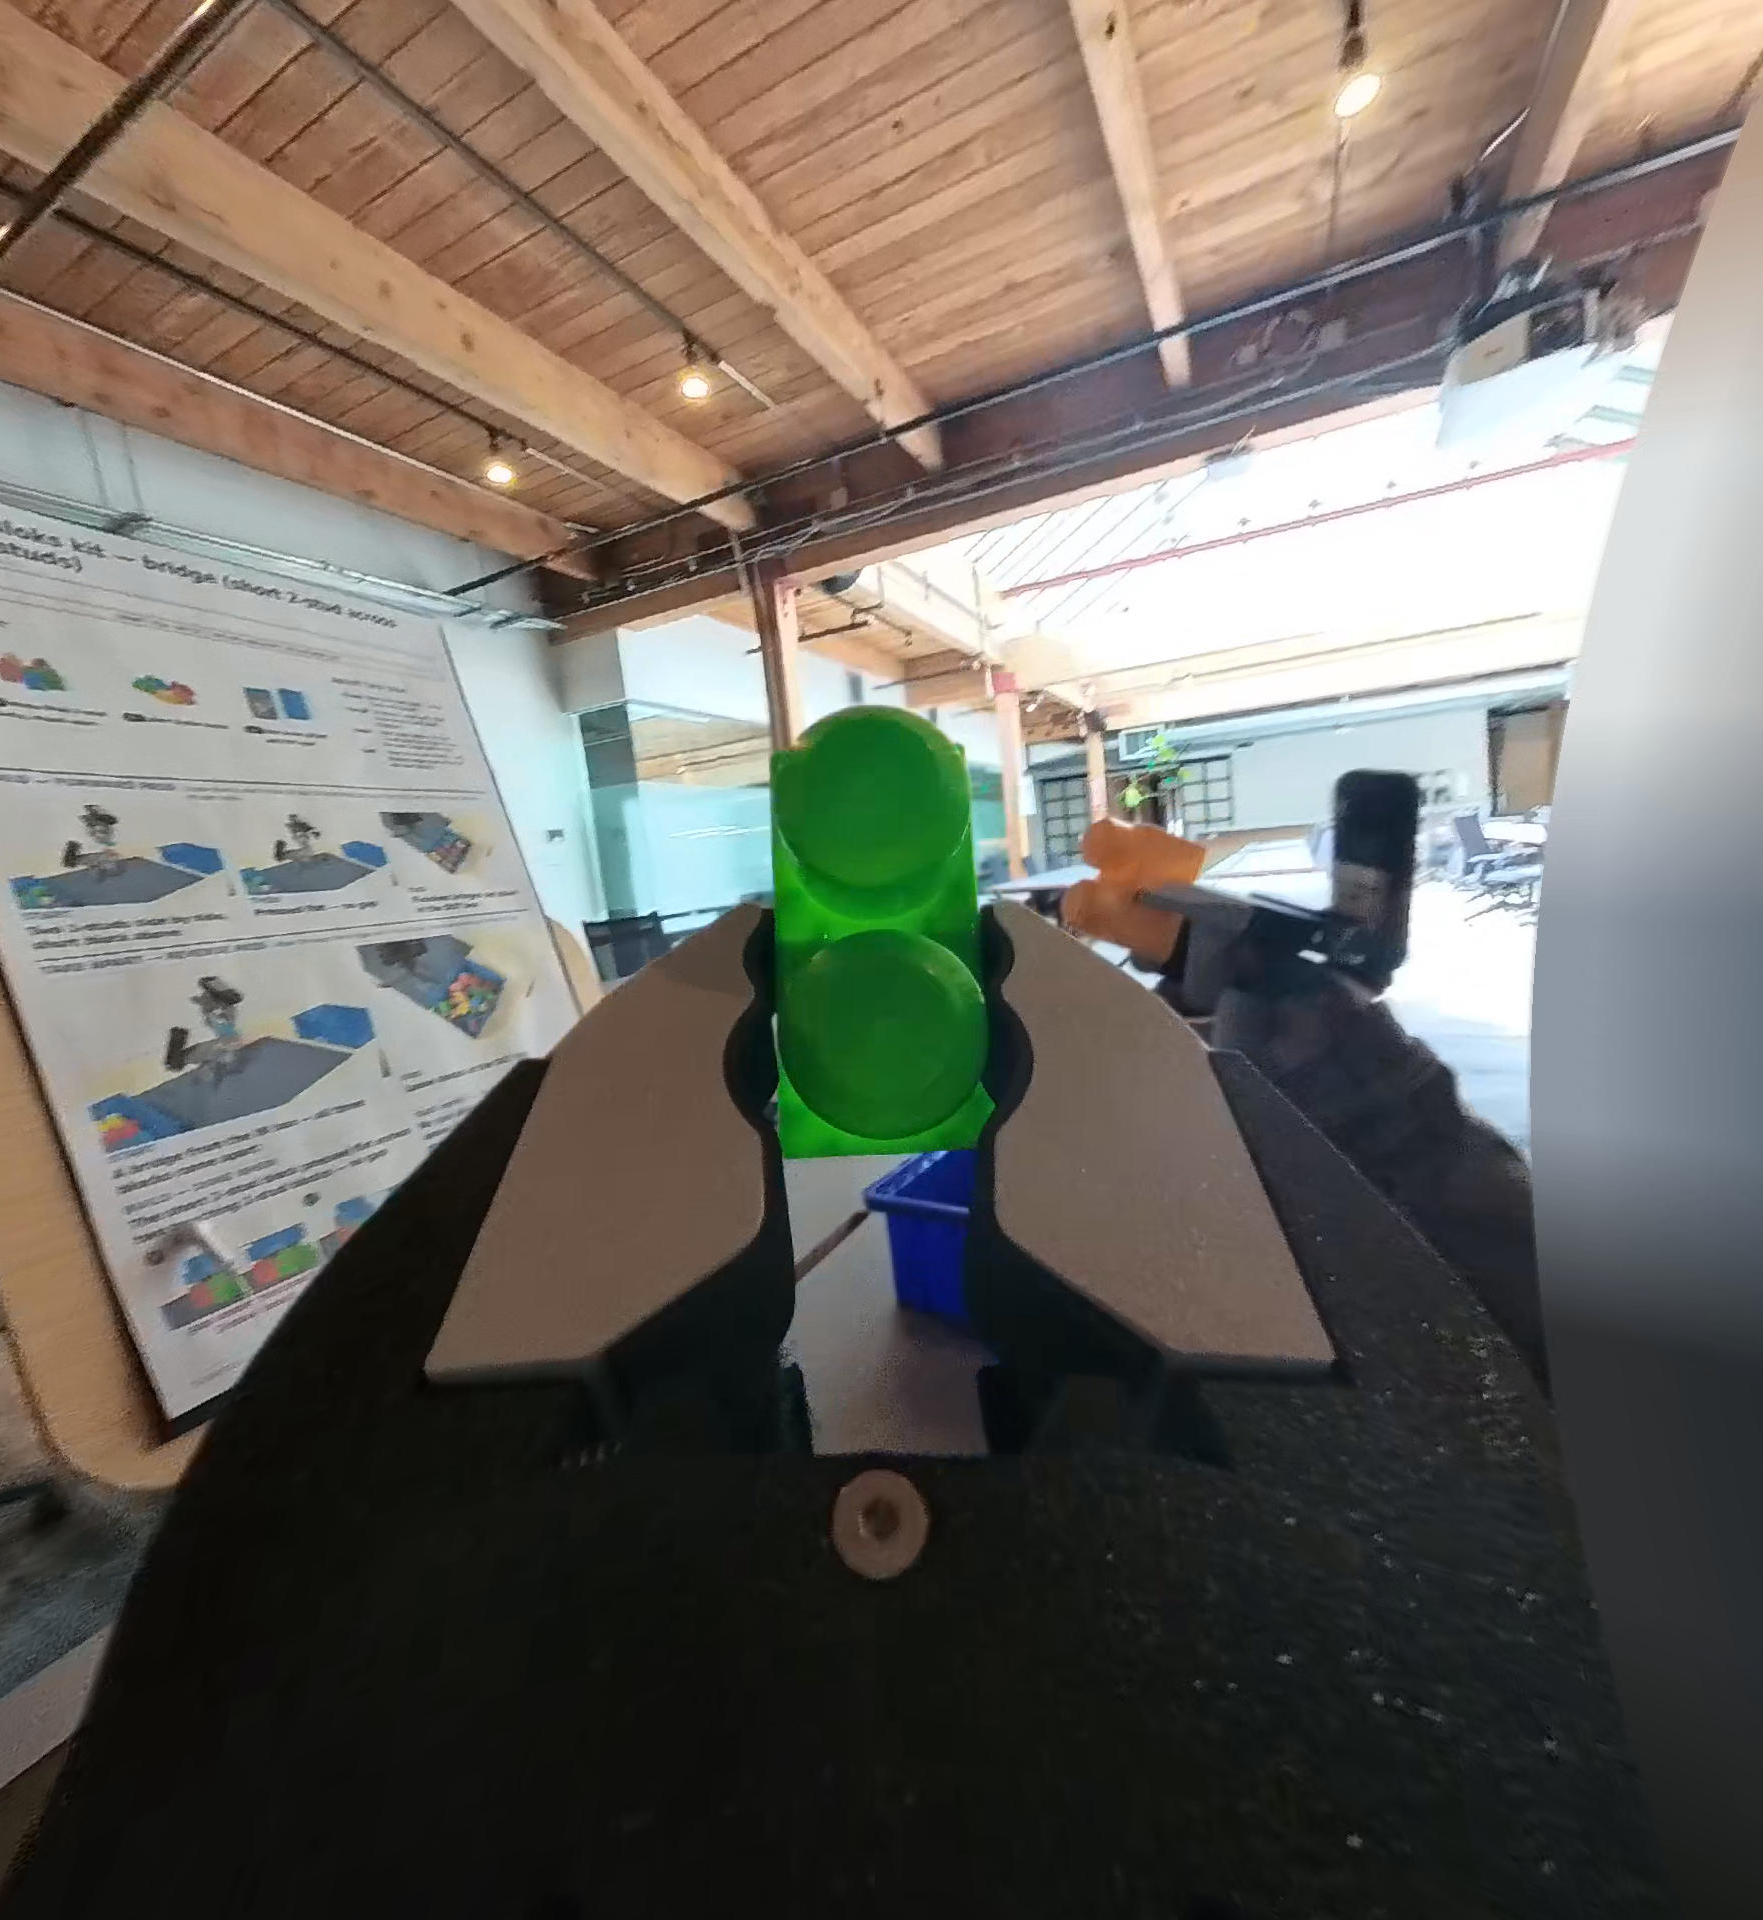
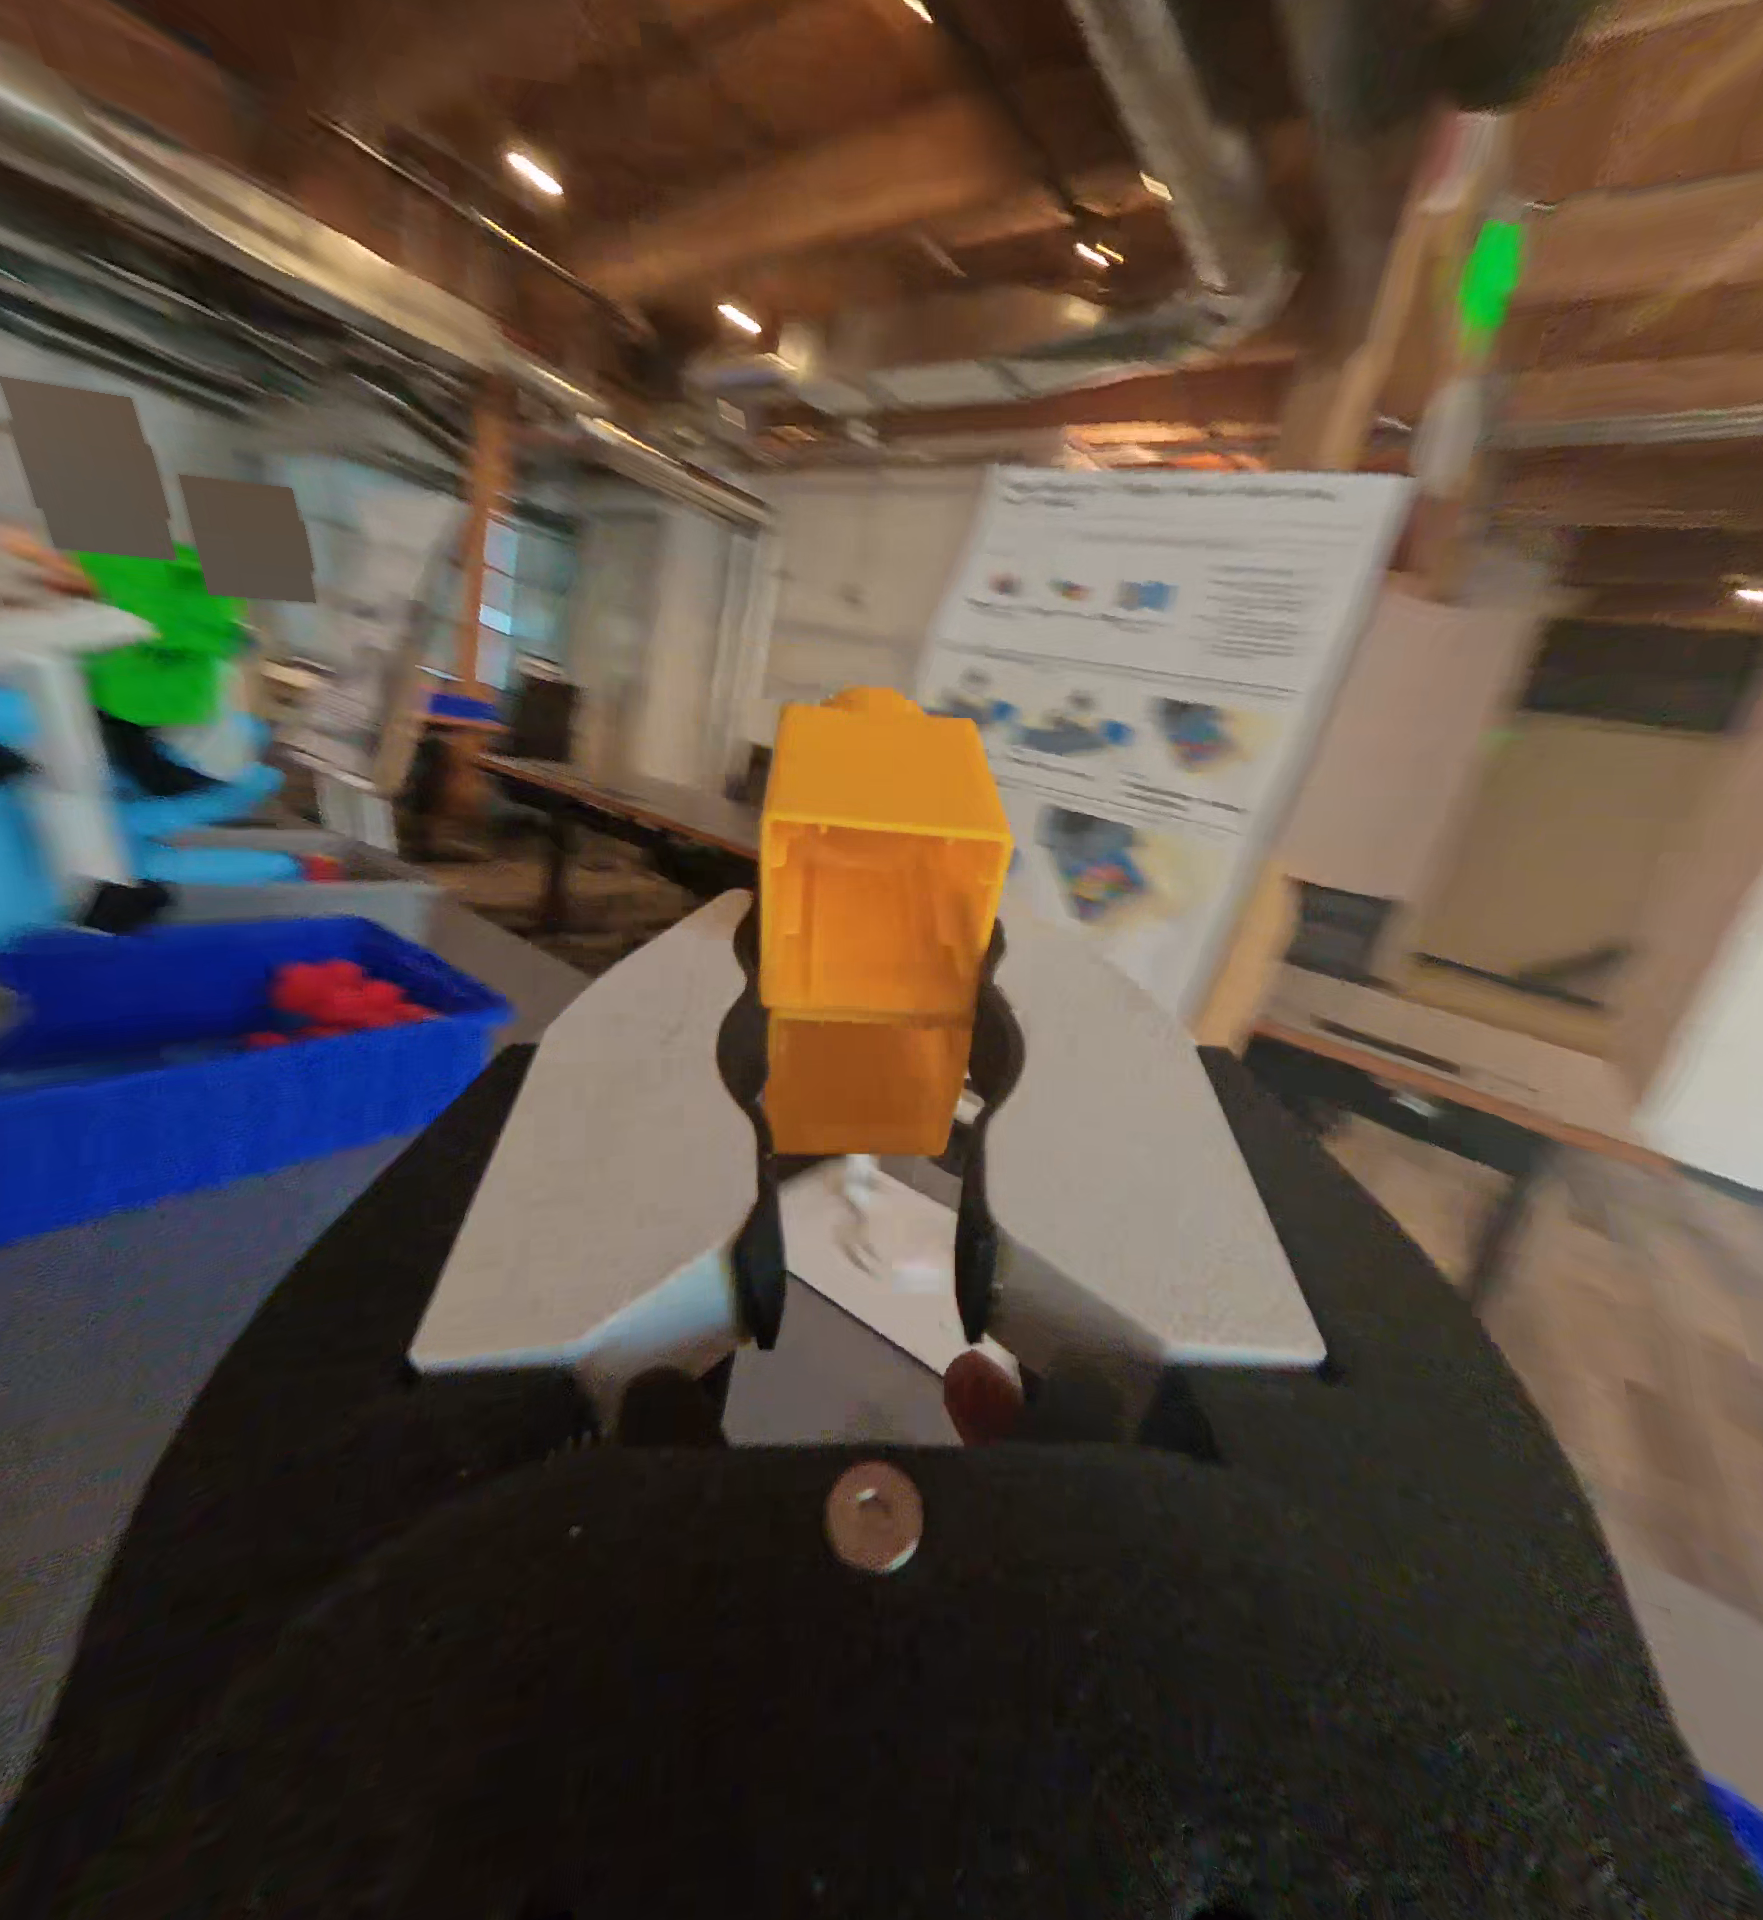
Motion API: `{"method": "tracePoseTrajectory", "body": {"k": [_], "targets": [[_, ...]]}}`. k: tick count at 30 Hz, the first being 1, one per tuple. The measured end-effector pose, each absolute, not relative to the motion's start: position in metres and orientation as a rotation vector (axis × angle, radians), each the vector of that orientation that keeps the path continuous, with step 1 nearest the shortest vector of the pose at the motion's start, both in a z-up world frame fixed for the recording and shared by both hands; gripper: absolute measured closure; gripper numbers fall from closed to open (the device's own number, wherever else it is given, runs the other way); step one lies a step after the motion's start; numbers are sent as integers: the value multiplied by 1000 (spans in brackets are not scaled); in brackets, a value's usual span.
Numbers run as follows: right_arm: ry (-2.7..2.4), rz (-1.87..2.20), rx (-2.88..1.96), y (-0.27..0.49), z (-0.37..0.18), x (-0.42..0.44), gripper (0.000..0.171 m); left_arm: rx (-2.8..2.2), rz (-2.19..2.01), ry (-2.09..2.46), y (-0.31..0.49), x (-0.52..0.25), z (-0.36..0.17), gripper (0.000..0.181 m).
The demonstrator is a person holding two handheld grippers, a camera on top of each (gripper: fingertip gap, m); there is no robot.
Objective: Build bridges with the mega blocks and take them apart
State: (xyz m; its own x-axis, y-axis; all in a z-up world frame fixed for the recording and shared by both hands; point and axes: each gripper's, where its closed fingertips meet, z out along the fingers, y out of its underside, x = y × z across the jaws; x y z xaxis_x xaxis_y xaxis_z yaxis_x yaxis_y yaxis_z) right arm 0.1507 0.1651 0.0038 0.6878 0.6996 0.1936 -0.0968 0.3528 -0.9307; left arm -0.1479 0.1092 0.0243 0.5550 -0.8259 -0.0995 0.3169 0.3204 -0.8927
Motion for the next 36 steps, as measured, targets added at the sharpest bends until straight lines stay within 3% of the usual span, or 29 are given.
{"method": "tracePoseTrajectory", "body": {"k": [4,9,13,18,31,36], "targets": [[-457,227,-1358,185,-28,235,136,-998,-787,627,113,-146,21,146],[-305,-68,-1880,204,-118,317,135,-1031,-745,631,117,-145,18,146],[-275,-125,-2252,210,-190,338,135,-1046,-738,645,117,-142,16,146],[-273,-47,-2446,221,-237,331,135,-1065,-712,661,118,-139,14,146],[-253,-7,-2496,229,-253,322,135,-1075,-719,668,116,-141,12,145],[-251,34,-2327,240,-226,315,120,-1083,-720,676,116,-140,11,146]]}}
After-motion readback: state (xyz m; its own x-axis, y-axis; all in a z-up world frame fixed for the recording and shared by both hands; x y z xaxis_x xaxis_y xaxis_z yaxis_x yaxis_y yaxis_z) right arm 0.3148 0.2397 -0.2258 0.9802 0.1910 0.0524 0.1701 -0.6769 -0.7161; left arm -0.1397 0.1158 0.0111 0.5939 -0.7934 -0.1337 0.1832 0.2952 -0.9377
